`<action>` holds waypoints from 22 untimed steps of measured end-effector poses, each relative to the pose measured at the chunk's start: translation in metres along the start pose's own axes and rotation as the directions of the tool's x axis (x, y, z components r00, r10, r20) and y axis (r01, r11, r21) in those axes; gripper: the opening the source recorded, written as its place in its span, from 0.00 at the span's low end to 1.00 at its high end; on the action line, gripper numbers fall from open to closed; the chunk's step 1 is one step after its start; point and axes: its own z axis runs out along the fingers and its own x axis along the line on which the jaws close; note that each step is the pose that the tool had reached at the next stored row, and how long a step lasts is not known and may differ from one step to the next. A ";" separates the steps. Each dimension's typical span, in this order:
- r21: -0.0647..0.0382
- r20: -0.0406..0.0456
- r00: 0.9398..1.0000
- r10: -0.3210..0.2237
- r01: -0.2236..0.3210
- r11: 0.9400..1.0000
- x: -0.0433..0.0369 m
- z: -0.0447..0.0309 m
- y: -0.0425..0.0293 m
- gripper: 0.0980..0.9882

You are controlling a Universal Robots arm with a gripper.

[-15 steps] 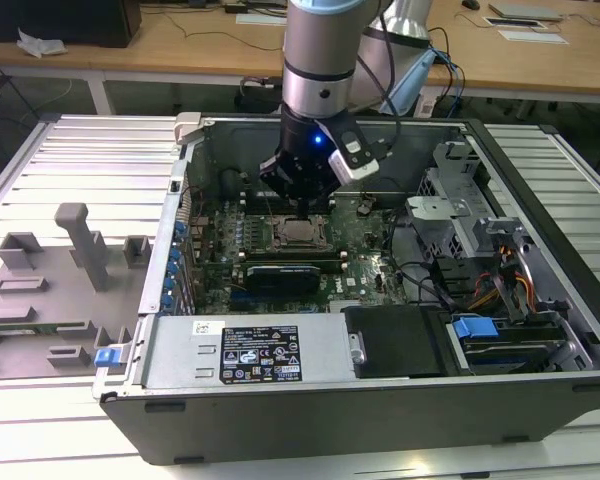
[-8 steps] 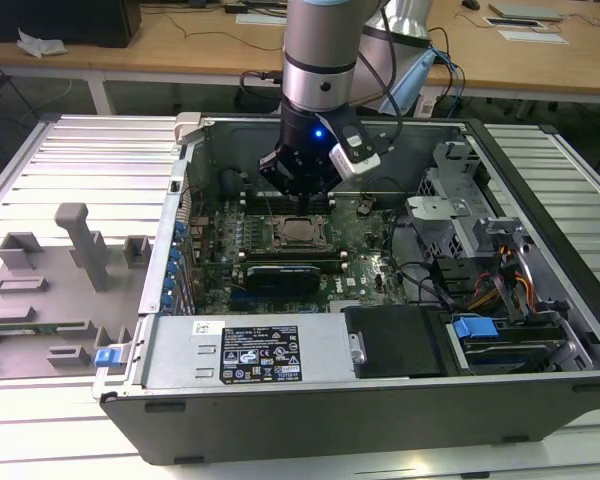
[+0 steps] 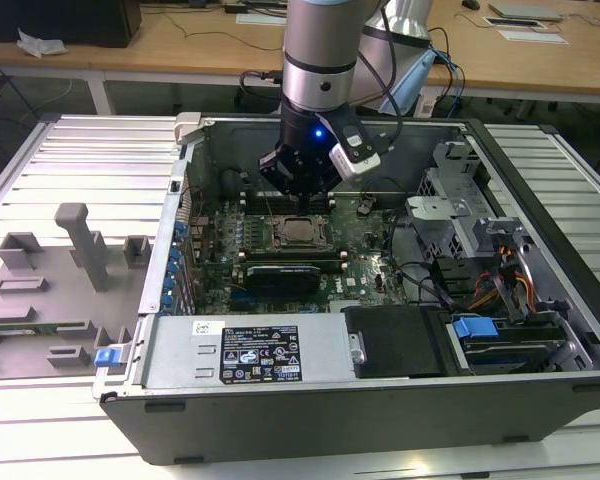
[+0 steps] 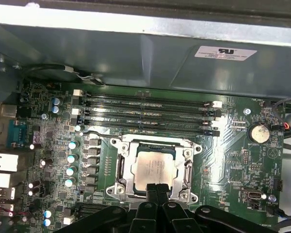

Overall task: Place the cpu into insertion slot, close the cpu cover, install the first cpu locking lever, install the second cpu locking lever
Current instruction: 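Install the first cpu locking lever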

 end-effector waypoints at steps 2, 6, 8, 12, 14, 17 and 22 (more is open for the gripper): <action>0.000 0.000 1.000 0.000 0.000 1.000 0.0000 0.0000 0.0000 0.01; 0.000 0.000 1.000 0.000 0.000 1.000 0.0000 -0.0001 0.0000 0.01; 0.000 0.000 1.000 0.000 0.000 1.000 0.0014 -0.0001 0.0001 0.01; 0.000 0.000 1.000 0.000 0.000 1.000 0.0110 0.0001 0.0009 0.01; 0.000 0.000 1.000 0.000 0.000 1.000 0.0206 0.0002 0.0017 0.01; 0.000 0.000 1.000 0.000 0.000 1.000 0.0371 0.0005 0.0030 0.01; 0.000 0.001 1.000 0.000 0.000 1.000 0.0575 0.0009 0.0046 0.01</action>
